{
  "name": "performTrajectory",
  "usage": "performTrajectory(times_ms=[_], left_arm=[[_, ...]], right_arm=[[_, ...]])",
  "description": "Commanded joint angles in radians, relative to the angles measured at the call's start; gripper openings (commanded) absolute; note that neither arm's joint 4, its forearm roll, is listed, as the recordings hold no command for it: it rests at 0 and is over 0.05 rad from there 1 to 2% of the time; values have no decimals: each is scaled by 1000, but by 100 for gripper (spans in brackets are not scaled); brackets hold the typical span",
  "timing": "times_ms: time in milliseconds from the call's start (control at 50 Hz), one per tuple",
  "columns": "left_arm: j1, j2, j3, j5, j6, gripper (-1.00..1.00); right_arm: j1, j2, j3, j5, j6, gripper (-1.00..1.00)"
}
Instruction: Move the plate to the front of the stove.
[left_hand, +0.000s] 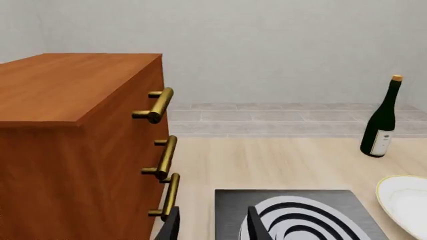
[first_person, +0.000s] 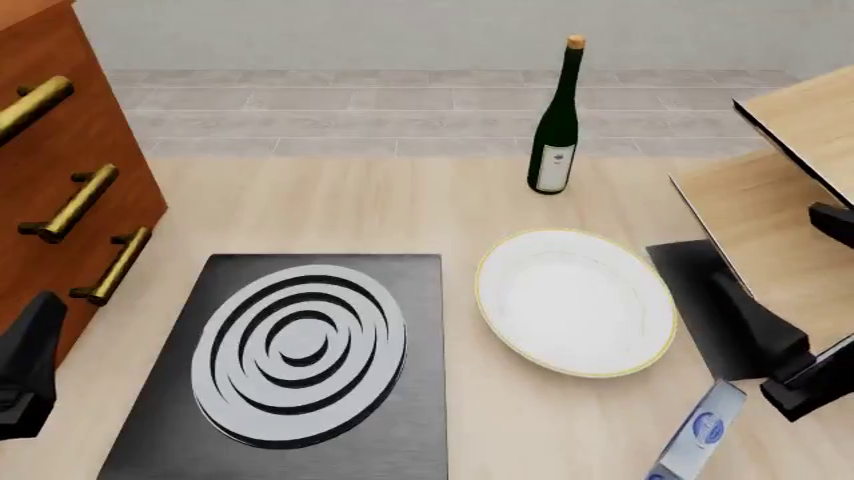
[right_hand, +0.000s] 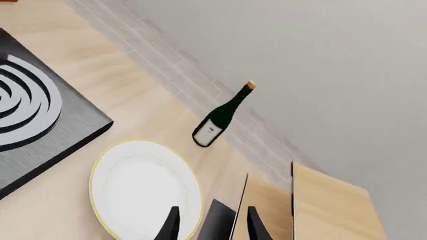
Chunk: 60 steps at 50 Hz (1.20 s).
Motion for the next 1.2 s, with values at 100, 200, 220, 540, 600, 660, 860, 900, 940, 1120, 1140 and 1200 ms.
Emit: performTrajectory(times_ms=[100,200,220,540,600,660,860,900,940,1120,1140,1200], left_arm=[[-23,-4,-1,19,-16,100],[-23,-3,-1,19,-18,100],[-23,-3,-1,19,-18,100],[-37,113,4,-15,-103,100],[-42,119,4,-20,-104,100],[-42,121,5,-22,-105,100],[-42,129,5,-30,-104,100],[-42,128,5,-29,-104,100],[-42,123,4,-23,-104,100],[-42,123,5,-24,-104,100],[-42,121,5,-23,-104,100],[-42,118,5,-20,-104,100]], right_arm=[[78,117,-13,-6,-132,100],[96,144,-6,-25,-163,100],[96,145,-7,-25,-163,100],[140,325,31,-154,-248,100],[142,374,48,-197,-263,100],[149,423,61,-235,-271,100],[151,560,105,-349,-297,100],[152,586,110,-366,-297,100],[159,602,109,-373,-293,100],[224,753,101,-453,-286,100],[225,755,100,-452,-285,100],[228,775,101,-465,-287,100]])
